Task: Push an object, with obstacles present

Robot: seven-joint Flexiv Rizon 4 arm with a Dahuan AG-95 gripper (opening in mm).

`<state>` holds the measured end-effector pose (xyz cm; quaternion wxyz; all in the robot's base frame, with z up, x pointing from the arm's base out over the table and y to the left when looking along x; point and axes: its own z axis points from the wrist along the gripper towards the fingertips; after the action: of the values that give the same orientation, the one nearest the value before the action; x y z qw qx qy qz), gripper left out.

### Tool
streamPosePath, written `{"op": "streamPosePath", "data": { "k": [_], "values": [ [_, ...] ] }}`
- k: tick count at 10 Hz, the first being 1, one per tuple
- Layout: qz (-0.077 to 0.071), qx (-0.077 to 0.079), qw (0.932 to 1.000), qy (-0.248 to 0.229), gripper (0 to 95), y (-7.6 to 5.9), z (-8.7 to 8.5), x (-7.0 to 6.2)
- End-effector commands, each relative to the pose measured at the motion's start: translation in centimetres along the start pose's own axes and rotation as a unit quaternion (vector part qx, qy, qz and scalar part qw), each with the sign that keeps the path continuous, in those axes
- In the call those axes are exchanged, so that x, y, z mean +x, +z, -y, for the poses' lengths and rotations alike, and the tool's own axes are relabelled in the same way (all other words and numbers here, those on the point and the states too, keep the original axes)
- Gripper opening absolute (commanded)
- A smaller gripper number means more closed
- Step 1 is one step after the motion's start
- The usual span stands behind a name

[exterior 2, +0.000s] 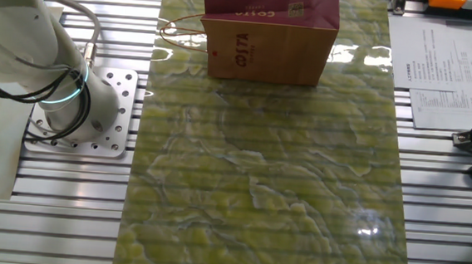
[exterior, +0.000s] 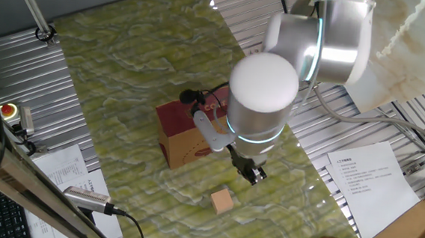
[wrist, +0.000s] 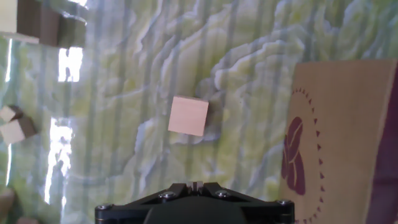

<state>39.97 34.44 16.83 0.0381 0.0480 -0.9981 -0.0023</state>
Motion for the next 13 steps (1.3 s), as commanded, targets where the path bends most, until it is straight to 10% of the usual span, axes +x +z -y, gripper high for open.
{"op": "streamPosePath", "data": {
  "k": [1,3,7,10,13],
  "values": [
    [-0.001,0.002,1.0,0.003,0.0,0.3,-0.1,-0.1],
    [0.008,-0.001,1.0,-0.001,0.0,0.3,-0.1,-0.1],
    [-0.039,-0.013,0.9991,0.007,0.0,0.3,-0.1,-0.1],
    [-0.045,-0.016,0.9988,-0.009,0.0,0.3,-0.1,-0.1],
    [-0.035,-0.014,0.9993,-0.003,0.0,3.5,0.3,0.1]
  ]
}}
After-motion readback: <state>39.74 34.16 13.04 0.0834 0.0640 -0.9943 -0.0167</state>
